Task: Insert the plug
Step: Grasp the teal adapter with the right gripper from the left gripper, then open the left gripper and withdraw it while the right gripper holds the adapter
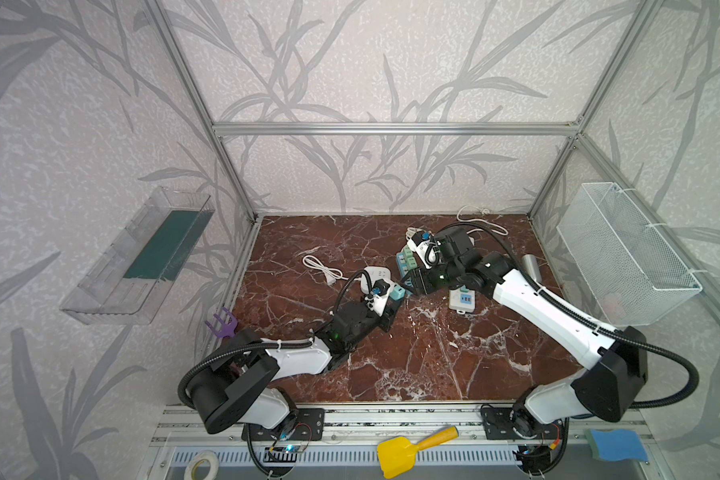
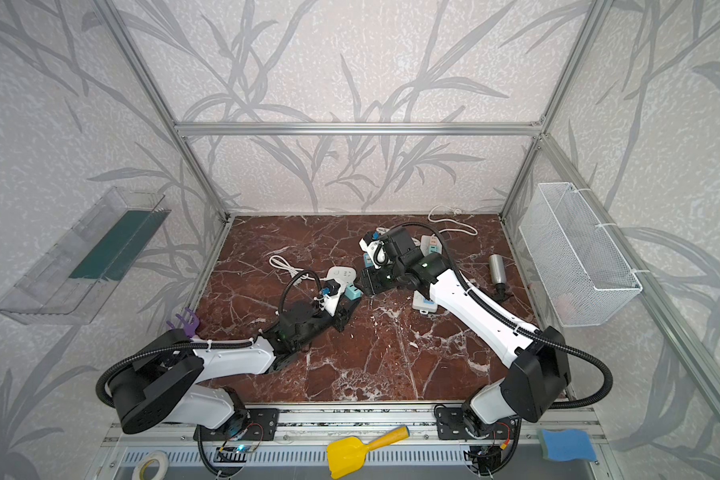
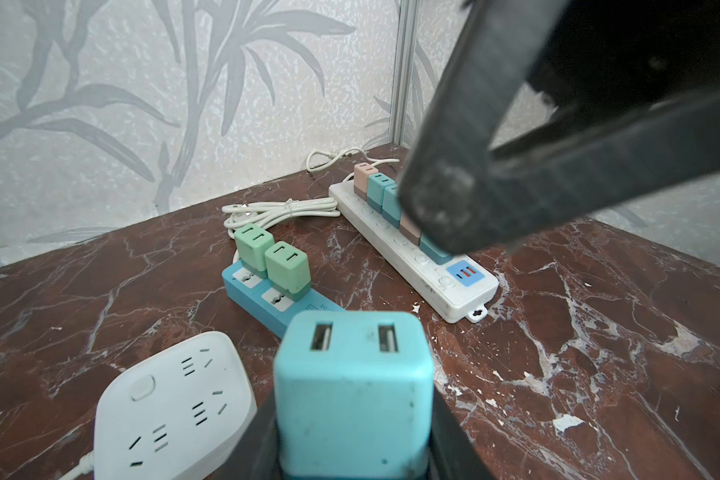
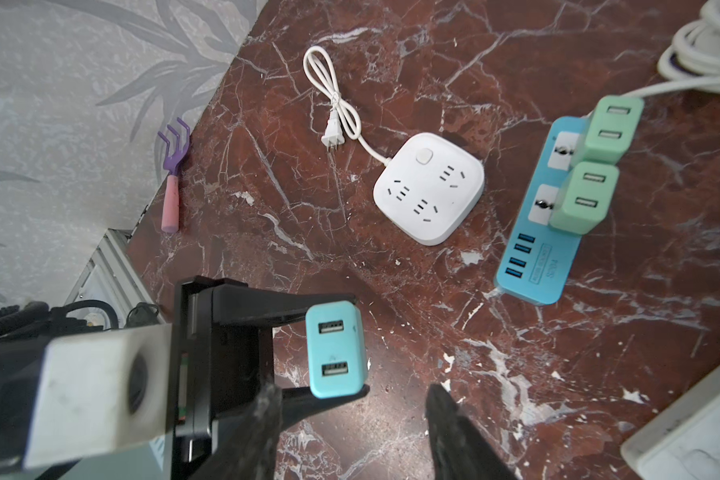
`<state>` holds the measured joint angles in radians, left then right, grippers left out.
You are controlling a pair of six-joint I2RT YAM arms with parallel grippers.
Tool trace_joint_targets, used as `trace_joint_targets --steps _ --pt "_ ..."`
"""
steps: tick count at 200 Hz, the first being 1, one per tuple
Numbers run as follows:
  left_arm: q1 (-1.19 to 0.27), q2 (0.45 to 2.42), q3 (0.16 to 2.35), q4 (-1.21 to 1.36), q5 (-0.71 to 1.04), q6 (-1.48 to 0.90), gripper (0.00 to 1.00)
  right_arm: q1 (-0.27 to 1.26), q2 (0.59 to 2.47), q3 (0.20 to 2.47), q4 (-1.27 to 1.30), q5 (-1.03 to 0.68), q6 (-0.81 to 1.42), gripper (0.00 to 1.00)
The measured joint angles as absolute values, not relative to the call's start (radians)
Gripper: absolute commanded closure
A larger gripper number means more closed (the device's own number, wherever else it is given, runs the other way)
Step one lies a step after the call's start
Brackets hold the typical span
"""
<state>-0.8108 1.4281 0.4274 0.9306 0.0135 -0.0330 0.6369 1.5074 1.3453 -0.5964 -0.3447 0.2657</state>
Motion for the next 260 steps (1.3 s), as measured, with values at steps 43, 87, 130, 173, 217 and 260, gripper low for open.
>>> trace_joint_targets --steps 43,87,130,173,217,260 --pt "-0.812 1.427 0.422 0.936 0.018 -0.018 0.69 0.649 1.544 1.345 -0.603 -0.379 0.28 0.51" --pt "-0.812 1.413 0.422 0.936 0.02 -0.017 0.69 0.655 1.561 1.345 -0.598 -0.405 0.288 0.63" --pt "-0.812 1.411 0.422 0.914 0.022 -0.017 0.69 0.66 1.59 1.345 -0.584 -0.425 0.296 0.64" --pt "-0.812 1.404 0.422 0.89 0.021 -0.017 0.68 0.666 1.619 1.349 -0.581 -0.438 0.294 0.66" --pt "-0.81 1.399 0.422 0.882 0.025 -0.027 0.58 0.667 1.634 1.375 -0.612 -0.435 0.238 0.87" --pt "-0.813 1.391 0.422 0.885 -0.009 -0.028 0.27 0.671 1.633 1.379 -0.611 -0.392 0.242 1.0"
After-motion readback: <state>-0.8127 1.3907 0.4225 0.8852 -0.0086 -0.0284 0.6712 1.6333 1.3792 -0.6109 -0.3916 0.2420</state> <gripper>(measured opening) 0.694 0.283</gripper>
